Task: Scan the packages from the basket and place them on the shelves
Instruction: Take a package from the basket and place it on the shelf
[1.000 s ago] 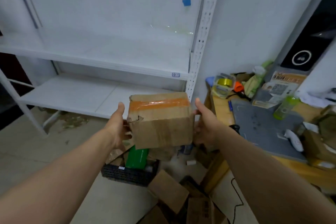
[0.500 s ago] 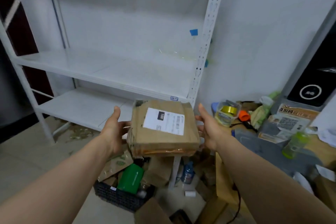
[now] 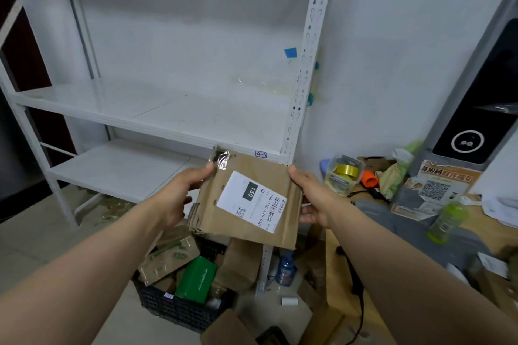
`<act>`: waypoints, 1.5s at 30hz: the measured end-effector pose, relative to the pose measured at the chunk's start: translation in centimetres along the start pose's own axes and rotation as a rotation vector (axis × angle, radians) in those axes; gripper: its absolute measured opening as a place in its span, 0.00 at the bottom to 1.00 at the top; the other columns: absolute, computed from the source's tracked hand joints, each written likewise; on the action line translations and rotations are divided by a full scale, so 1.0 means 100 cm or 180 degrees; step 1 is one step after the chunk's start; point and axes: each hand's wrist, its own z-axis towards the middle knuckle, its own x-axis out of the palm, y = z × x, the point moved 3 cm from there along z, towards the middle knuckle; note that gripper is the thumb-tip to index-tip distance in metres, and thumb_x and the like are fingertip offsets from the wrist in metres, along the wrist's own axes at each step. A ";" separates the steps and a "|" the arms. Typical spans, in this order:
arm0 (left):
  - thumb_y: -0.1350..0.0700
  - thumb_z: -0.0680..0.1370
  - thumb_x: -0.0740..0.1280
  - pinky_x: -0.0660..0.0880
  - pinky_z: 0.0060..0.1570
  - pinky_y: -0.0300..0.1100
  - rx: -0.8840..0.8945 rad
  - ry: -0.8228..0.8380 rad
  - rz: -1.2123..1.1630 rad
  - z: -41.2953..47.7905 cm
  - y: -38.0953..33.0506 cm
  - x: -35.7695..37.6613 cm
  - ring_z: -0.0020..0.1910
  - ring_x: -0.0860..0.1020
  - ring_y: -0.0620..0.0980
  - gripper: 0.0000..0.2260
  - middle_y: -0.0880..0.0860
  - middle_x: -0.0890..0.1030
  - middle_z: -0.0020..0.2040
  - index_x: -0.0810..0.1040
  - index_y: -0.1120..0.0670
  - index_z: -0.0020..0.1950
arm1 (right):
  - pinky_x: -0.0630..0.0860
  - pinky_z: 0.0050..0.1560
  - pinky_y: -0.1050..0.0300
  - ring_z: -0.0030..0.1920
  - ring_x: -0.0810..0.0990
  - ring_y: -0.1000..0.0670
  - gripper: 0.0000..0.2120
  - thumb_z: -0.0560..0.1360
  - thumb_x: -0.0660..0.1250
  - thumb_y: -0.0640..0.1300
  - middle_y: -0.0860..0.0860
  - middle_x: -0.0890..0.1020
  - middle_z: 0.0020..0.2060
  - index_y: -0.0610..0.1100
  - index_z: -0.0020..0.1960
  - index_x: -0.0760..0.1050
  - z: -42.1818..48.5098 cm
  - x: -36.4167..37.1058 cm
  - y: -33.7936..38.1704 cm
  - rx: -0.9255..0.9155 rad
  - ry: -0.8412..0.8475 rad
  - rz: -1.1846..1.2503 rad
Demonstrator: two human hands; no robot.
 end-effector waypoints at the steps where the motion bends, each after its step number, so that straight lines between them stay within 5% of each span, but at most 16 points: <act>1: 0.27 0.60 0.73 0.71 0.66 0.61 0.0003 0.0087 0.0052 0.002 0.000 -0.005 0.69 0.70 0.59 0.37 0.54 0.76 0.67 0.78 0.47 0.63 | 0.81 0.51 0.45 0.55 0.81 0.44 0.24 0.77 0.64 0.66 0.47 0.81 0.53 0.54 0.67 0.70 0.001 0.004 0.000 -0.0035 -0.0041 -0.0001; 4: 0.32 0.59 0.79 0.80 0.47 0.55 -0.0031 0.0447 -0.0038 0.003 0.007 -0.016 0.63 0.77 0.61 0.42 0.59 0.75 0.67 0.72 0.47 0.67 | 0.78 0.54 0.48 0.55 0.80 0.46 0.25 0.77 0.64 0.67 0.49 0.81 0.53 0.54 0.68 0.71 0.002 0.018 0.003 -0.0162 -0.0183 -0.0024; 10: 0.48 0.52 0.86 0.80 0.50 0.60 -0.0041 0.0930 -0.1024 0.000 0.032 -0.033 0.58 0.82 0.64 0.48 0.61 0.82 0.62 0.74 0.51 0.71 | 0.80 0.44 0.55 0.49 0.86 0.49 0.19 0.78 0.69 0.57 0.49 0.87 0.51 0.46 0.63 0.77 0.000 0.049 0.019 -0.0516 0.0010 0.0437; 12: 0.49 0.52 0.85 0.80 0.51 0.60 -0.0072 0.0954 -0.1351 0.001 0.037 -0.035 0.59 0.81 0.64 0.46 0.62 0.81 0.63 0.76 0.54 0.69 | 0.79 0.57 0.50 0.55 0.83 0.47 0.26 0.75 0.72 0.59 0.47 0.83 0.59 0.49 0.68 0.73 0.004 0.059 0.018 -0.0556 0.0041 0.0433; 14: 0.51 0.55 0.84 0.77 0.55 0.63 -0.0031 0.0832 -0.1681 0.007 0.040 -0.038 0.62 0.79 0.65 0.44 0.61 0.80 0.65 0.75 0.53 0.70 | 0.62 0.74 0.38 0.67 0.73 0.45 0.41 0.69 0.75 0.64 0.49 0.76 0.66 0.54 0.76 0.64 0.009 0.068 0.011 -0.0516 -0.0125 0.0562; 17: 0.50 0.62 0.83 0.72 0.60 0.70 0.0099 0.0533 -0.1928 0.012 0.034 -0.031 0.67 0.75 0.66 0.40 0.59 0.78 0.69 0.72 0.47 0.72 | 0.53 0.72 0.23 0.77 0.59 0.35 0.53 0.62 0.80 0.64 0.48 0.65 0.76 0.61 0.79 0.54 0.015 0.083 0.006 -0.0399 -0.0030 0.0999; 20: 0.50 0.60 0.84 0.73 0.59 0.71 0.0253 0.0379 -0.1845 0.004 0.028 -0.008 0.65 0.77 0.64 0.41 0.58 0.80 0.66 0.72 0.47 0.71 | 0.60 0.66 0.19 0.71 0.68 0.35 0.54 0.59 0.83 0.60 0.47 0.71 0.72 0.65 0.76 0.56 0.023 0.086 0.011 -0.0395 0.0135 0.1499; 23: 0.46 0.56 0.84 0.69 0.60 0.74 0.0180 0.0390 -0.1736 -0.008 0.025 0.003 0.63 0.78 0.61 0.42 0.56 0.82 0.61 0.75 0.50 0.69 | 0.69 0.62 0.24 0.62 0.77 0.41 0.46 0.63 0.82 0.54 0.48 0.80 0.62 0.64 0.73 0.59 0.032 0.065 0.022 -0.0561 0.0054 0.1552; 26: 0.40 0.68 0.75 0.69 0.60 0.74 0.0112 0.0349 -0.1923 -0.010 0.016 0.000 0.62 0.77 0.62 0.29 0.55 0.81 0.60 0.79 0.50 0.65 | 0.72 0.60 0.24 0.62 0.79 0.42 0.37 0.71 0.78 0.48 0.48 0.82 0.60 0.62 0.73 0.62 0.040 0.038 0.024 -0.0577 0.0139 0.1512; 30: 0.51 0.72 0.72 0.79 0.50 0.66 0.0311 0.0162 -0.2002 -0.010 -0.015 0.026 0.59 0.80 0.61 0.20 0.56 0.82 0.59 0.80 0.53 0.63 | 0.76 0.56 0.26 0.61 0.81 0.43 0.32 0.69 0.78 0.50 0.48 0.83 0.59 0.60 0.67 0.66 0.045 0.027 0.030 -0.0671 0.0279 0.1643; 33: 0.59 0.68 0.77 0.81 0.45 0.63 0.0435 0.0181 -0.1555 -0.007 -0.034 0.042 0.58 0.81 0.61 0.34 0.57 0.78 0.65 0.69 0.51 0.72 | 0.79 0.53 0.31 0.61 0.81 0.43 0.35 0.64 0.78 0.56 0.49 0.83 0.60 0.59 0.68 0.68 0.047 0.015 0.035 -0.0736 0.0307 0.1842; 36: 0.65 0.70 0.76 0.79 0.51 0.64 0.0488 0.0000 -0.0671 -0.004 -0.034 0.041 0.60 0.78 0.60 0.54 0.50 0.74 0.60 0.44 0.36 0.80 | 0.81 0.51 0.38 0.61 0.80 0.45 0.30 0.70 0.76 0.55 0.49 0.82 0.61 0.56 0.69 0.70 0.046 -0.002 0.029 -0.0693 0.0339 0.1584; 37: 0.64 0.69 0.76 0.78 0.54 0.64 0.0457 0.0050 -0.0327 -0.005 -0.032 0.043 0.60 0.77 0.60 0.55 0.49 0.74 0.59 0.42 0.35 0.80 | 0.80 0.53 0.38 0.60 0.80 0.46 0.27 0.72 0.75 0.54 0.49 0.82 0.60 0.55 0.68 0.71 0.047 -0.005 0.024 -0.0654 0.0320 0.1459; 42: 0.37 0.47 0.82 0.57 0.70 0.61 -0.0130 0.0690 0.0607 -0.019 -0.005 0.071 0.59 0.71 0.45 0.53 0.46 0.73 0.65 0.70 0.46 0.70 | 0.73 0.64 0.36 0.57 0.81 0.47 0.19 0.74 0.74 0.57 0.53 0.85 0.55 0.57 0.62 0.74 0.045 -0.021 0.000 -0.0380 0.0135 0.0816; 45: 0.34 0.54 0.80 0.60 0.74 0.60 -0.0180 0.0769 0.0644 -0.015 0.021 0.087 0.69 0.69 0.51 0.44 0.49 0.75 0.69 0.76 0.54 0.65 | 0.75 0.63 0.38 0.55 0.83 0.47 0.12 0.77 0.72 0.53 0.53 0.87 0.52 0.58 0.60 0.76 0.046 -0.034 -0.022 -0.0221 0.0166 0.0568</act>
